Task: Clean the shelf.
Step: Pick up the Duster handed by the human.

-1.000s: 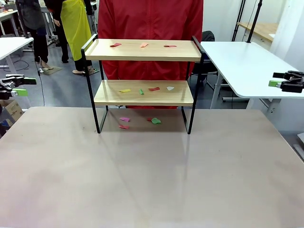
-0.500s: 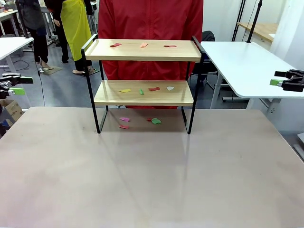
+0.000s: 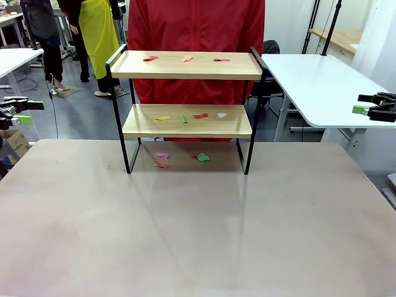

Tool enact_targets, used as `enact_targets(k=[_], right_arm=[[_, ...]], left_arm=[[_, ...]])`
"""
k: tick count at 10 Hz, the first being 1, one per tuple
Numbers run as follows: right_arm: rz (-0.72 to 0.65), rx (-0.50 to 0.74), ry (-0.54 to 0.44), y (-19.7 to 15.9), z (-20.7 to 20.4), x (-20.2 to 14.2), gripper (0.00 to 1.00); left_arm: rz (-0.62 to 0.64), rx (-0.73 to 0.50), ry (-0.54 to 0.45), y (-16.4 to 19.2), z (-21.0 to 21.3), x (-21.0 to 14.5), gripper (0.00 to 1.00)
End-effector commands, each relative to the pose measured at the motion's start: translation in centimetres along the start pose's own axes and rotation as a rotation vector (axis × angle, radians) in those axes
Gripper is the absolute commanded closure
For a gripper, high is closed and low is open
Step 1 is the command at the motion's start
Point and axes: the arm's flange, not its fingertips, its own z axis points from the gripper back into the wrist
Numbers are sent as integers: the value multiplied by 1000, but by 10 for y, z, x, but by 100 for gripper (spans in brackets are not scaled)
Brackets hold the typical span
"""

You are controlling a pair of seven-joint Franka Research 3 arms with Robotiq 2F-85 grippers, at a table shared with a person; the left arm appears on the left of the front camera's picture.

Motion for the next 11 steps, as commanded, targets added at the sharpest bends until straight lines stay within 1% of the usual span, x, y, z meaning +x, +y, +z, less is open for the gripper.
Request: enact_targets(k=[1,11], right_arm=[[-11,-13,1,4,-5,7,0],[-11,-13,1,4,-5,7,0]], left_arm=[[-6,-2,-4,-1,0,3,0],[-6,-2,-4,-1,0,3,0]])
